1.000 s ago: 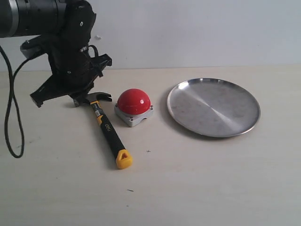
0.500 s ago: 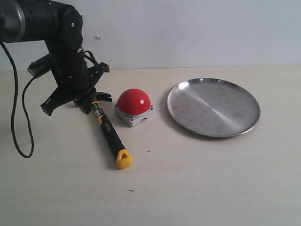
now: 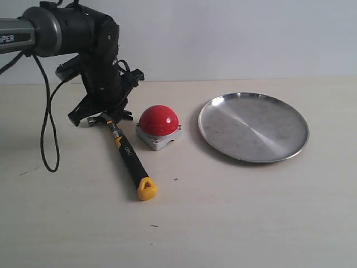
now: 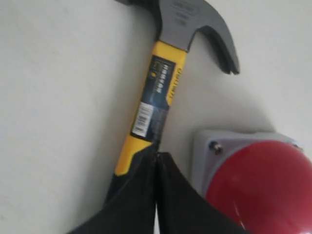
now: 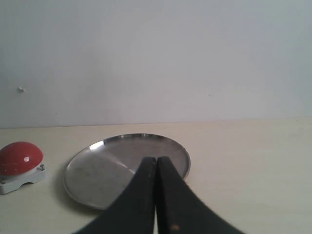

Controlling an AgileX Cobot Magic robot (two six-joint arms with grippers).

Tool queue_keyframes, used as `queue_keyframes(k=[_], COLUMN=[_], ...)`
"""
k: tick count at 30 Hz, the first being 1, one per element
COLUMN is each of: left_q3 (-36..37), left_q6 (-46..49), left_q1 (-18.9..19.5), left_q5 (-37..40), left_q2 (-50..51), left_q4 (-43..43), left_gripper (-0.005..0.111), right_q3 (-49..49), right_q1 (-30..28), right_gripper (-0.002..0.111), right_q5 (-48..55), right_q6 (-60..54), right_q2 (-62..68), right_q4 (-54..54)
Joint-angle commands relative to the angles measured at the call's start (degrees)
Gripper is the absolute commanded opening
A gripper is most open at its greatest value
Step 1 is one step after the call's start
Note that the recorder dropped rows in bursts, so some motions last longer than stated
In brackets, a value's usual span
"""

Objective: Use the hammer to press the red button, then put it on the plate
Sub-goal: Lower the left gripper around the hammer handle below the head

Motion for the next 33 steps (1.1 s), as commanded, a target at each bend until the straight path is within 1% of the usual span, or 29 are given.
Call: queue_keyframes(k=[1,3,6,12,18,21,23,26,28,29,33], left_q3=[-8.57,-11.59,-13.49,-13.49,-13.36,-13.36,-13.36,-13.36,-13.36,-13.36,-13.36], left_q6=[0.92,1.80,1.82,1.82,1.71,1.71,1.71,1.85,2.73,3.03,3.99], left_q1=[-0.09,-0.09,-0.09,-0.12,-0.12,-0.12,-0.02,-0.02,-0.02,-0.02,0.57], left_q5=[10.51,10.51,10.51,10.51,10.51,10.51,10.51,8.92,8.81,8.81,7.52], left_q2=[3.90,5.30,6.54,6.53,7.52,8.78,9.59,10.04,9.91,9.91,10.01], left_q4=[4.66,4.64,3.44,3.51,-2.14,-2.41,-1.59,2.61,4.12,4.50,4.29], left_gripper=[0.000,0.000,0.000,0.000,0.002,0.014,0.028,0.045,0.054,0.056,0.055], right_q3=[0.26,0.26,0.26,0.26,0.26,0.26,0.26,0.26,0.26,0.26,0.26], right_q1=[-0.37,-0.37,-0.37,-0.37,-0.37,-0.37,-0.37,-0.37,-0.37,-0.37,-0.37], right_gripper=[0.000,0.000,0.000,0.000,0.000,0.000,0.000,0.000,0.000,0.000,0.000], right_q5=[-0.32,-0.32,-0.32,-0.32,-0.32,-0.32,-0.32,-0.32,-0.32,-0.32,-0.32], right_q6=[0.00,0.00,0.00,0.00,0.00,0.00,0.00,0.00,0.00,0.00,0.00], right_q2=[-0.37,-0.37,-0.37,-0.37,-0.37,-0.37,-0.37,-0.37,-0.37,-0.37,-0.37], right_q4=[-0.10,-0.10,-0.10,-0.10,-0.10,-0.10,-0.10,-0.10,-0.10,-0.10,-0.10])
